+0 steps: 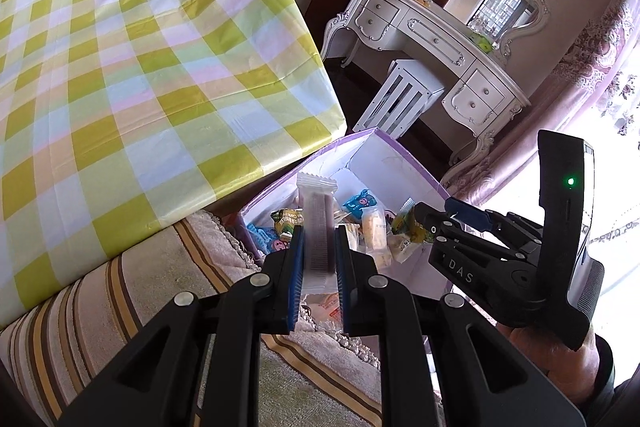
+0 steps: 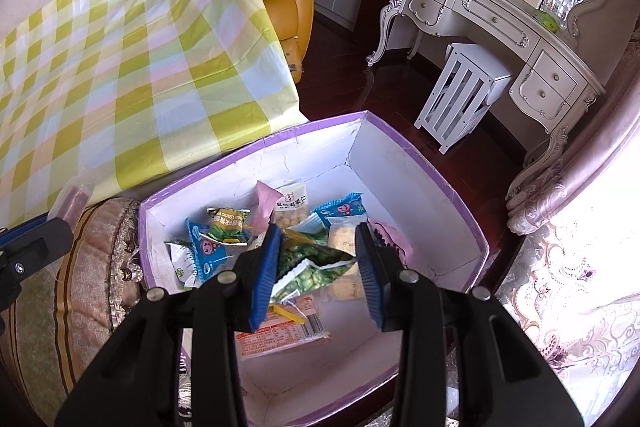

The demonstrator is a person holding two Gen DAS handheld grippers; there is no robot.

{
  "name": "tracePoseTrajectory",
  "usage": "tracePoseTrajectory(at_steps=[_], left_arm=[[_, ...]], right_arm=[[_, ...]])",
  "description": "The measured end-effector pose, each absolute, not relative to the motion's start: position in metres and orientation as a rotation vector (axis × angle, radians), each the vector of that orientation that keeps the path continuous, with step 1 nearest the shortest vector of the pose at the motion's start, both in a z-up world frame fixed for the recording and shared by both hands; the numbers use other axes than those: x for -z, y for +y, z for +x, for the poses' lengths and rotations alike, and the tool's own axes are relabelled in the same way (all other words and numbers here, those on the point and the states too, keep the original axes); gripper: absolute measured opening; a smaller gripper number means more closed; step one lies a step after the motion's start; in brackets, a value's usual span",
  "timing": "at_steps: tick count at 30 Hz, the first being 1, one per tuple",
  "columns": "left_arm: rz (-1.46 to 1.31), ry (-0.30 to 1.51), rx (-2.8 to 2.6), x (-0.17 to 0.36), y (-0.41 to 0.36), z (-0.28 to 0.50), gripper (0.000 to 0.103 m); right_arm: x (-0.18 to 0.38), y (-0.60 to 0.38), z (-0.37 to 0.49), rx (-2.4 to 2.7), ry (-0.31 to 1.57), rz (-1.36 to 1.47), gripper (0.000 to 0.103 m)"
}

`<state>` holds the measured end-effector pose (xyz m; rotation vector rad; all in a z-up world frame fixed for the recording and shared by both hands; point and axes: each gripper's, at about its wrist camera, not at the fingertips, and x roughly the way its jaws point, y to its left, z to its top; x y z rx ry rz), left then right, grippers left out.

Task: Organize snacks
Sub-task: 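Open both tools to drop the packets into the box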

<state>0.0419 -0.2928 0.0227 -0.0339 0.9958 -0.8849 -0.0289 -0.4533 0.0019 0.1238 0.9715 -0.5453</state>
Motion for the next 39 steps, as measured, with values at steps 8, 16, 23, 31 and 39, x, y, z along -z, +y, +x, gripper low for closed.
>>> tracePoseTrajectory(at_steps=[8, 16, 23, 31, 39], left_arm=[[-0.012, 1.034, 0.891, -0.012, -0.305, 0.045, 0.013], [0.014, 1.058, 0.902, -0.007, -0.319, 0.044, 0.013], [0.022, 1.091, 0.900, -0.008, -0.333, 0.045, 0.013], [0.025, 1.147, 0.864, -0.001, -0.337, 0.055, 0.014], [-0.035, 1.162, 0.852, 0.007, -0.328, 0.066, 0.066]], right_arm=[[0.009, -0.459, -0.029, 0.551, 0.997, 0.135, 0.038], [0.025, -0.469, -0.027, 0.574, 1.026, 0.136, 0.038], [0.033, -0.471, -0.027, 0.578, 1.052, 0.125, 0.038], [0.042, -0.478, -0.019, 0.592, 1.083, 0.120, 0.038], [0.047, -0.483, -0.013, 0.595, 1.094, 0.120, 0.072]])
